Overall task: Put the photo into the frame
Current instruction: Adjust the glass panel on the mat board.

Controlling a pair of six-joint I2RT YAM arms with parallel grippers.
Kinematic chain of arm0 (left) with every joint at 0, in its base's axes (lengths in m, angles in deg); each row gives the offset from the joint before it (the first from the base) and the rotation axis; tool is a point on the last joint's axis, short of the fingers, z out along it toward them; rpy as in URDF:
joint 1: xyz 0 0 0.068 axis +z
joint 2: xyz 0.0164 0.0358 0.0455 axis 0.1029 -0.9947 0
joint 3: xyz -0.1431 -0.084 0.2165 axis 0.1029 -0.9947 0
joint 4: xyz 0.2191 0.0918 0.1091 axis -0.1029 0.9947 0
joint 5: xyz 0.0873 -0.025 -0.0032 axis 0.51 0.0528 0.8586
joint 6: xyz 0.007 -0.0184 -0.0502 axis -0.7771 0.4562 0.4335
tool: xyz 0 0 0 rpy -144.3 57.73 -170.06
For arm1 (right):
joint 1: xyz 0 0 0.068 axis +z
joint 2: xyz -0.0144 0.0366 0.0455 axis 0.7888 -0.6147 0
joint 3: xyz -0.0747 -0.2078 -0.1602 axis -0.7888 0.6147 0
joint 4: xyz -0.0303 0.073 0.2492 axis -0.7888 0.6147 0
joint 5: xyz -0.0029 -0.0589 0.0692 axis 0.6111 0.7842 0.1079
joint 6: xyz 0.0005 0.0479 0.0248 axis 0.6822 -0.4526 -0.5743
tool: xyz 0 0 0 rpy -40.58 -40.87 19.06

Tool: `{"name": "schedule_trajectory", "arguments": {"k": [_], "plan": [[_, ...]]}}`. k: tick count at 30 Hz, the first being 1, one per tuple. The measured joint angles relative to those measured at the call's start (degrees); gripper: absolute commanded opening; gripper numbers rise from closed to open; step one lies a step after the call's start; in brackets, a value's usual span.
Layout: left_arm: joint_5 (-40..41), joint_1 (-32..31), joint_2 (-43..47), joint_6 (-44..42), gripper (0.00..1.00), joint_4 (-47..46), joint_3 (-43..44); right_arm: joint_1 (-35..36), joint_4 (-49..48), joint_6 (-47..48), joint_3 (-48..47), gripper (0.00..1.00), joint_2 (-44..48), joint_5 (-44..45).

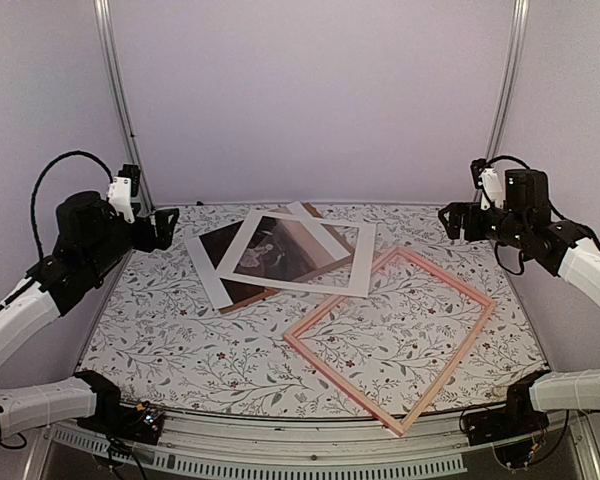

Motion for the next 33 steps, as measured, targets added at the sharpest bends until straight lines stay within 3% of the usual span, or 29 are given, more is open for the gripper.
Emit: {"name": "schedule_trajectory", "arguments": {"k": [21, 33], "plan": [[-1.9, 0.0, -3.1, 1.2, 1.00, 1.9, 1.0, 0.0, 0.5, -0.3, 0.0, 0.99, 0.0, 0.6], [-8.5, -1.6, -17.5, 17.4, 0.99, 5.1, 6.3, 0.9, 0.9, -3.8, 0.0, 0.99, -3.8, -2.5]]}}
